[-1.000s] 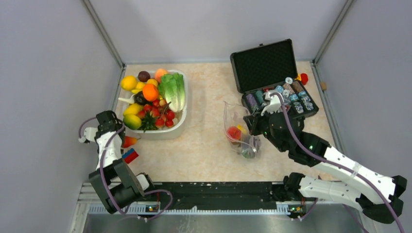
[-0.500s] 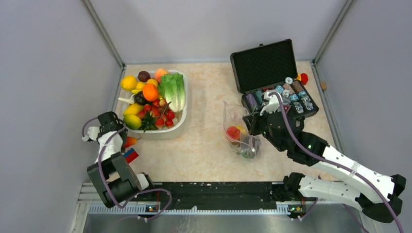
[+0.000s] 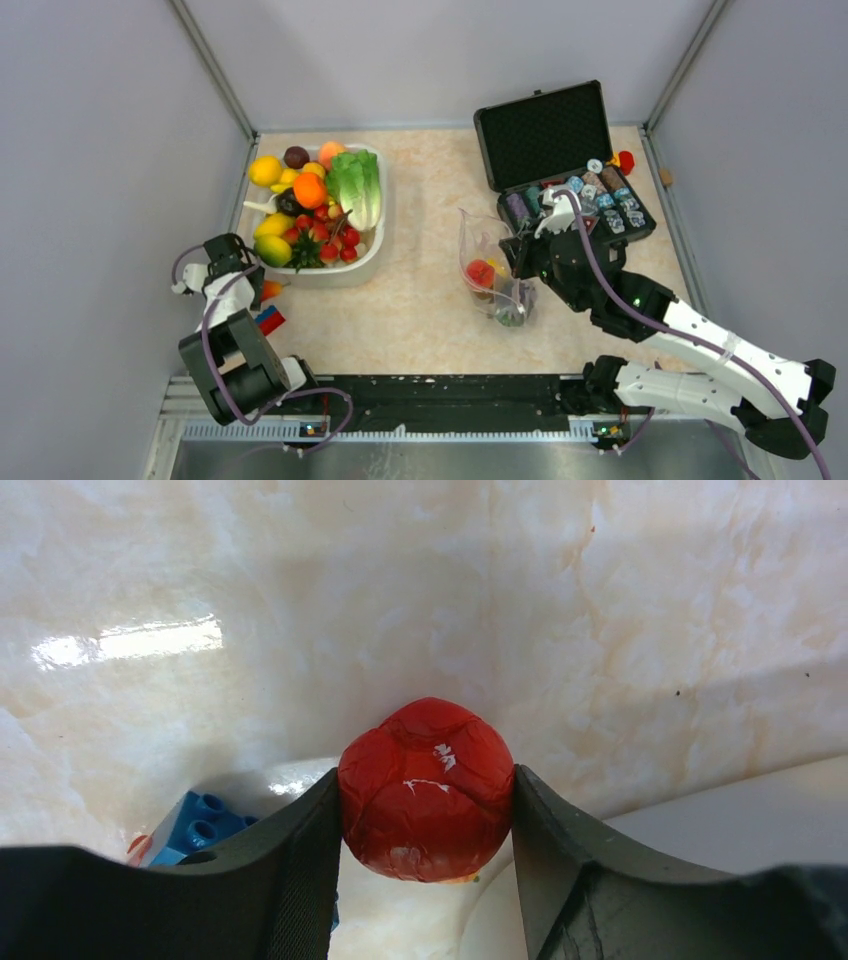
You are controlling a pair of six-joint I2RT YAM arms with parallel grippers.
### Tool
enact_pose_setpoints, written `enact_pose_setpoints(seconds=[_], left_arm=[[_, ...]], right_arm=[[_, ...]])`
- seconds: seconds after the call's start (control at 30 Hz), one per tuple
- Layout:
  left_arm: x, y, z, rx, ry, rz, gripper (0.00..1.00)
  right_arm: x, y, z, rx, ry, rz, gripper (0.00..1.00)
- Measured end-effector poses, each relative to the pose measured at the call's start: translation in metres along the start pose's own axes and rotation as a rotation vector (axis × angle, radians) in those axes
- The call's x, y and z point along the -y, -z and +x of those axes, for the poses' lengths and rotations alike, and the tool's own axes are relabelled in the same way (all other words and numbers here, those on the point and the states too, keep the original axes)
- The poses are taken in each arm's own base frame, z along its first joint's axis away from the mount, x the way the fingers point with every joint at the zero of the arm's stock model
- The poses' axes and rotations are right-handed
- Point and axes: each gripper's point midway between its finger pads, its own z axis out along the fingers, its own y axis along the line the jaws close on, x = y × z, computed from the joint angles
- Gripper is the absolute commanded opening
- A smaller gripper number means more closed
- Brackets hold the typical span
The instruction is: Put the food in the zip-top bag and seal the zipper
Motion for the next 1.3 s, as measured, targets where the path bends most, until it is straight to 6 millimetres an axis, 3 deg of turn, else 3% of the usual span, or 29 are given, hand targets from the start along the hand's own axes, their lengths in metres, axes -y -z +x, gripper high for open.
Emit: enact_pose_setpoints(seconds=[0.13,0.3,0.5,0.57,0.67,0.87,1.07,1.3], left_arm=[[0.003,0.010,-0.003,0.004,-0.004,0.017,0.38],[0.017,0.045,-0.028,0.070,-0.017,0.086,0.32],[0.056,0.125,-0.081,0.250,-0.023,0.305,0.34],[0.060,0.146,-0.096,0.310,-0.026,0.335,0.34],[0.062,0.162,-0.105,0.348,-0.042,0.352,0.34],[0.070,0.192,-0.112,0.367,-0.105,0.411,0.36],[0.093,0.249,-0.122,0.404,-0.182,0.578,0.34],[0.129,0.307,-0.097,0.303,-0.308,0.878,0.33]], right_arm=[[0.000,0.000,0.000,0.000,0.000,0.000,0.00],[-0.001,0.000,0.000,0.000,-0.001,-0.002,0.00],[-0.002,-0.002,0.000,-0.001,-0.011,-0.002,0.00],[-0.002,-0.003,0.001,-0.004,-0.015,0.000,0.00],[-0.003,-0.003,0.001,-0.003,-0.027,-0.001,0.00],[-0.004,-0.002,-0.001,0.005,-0.054,-0.004,0.00],[-0.005,-0.001,-0.005,0.032,-0.093,-0.012,0.00],[-0.006,-0.004,-0.002,0.039,-0.109,-0.017,0.00]])
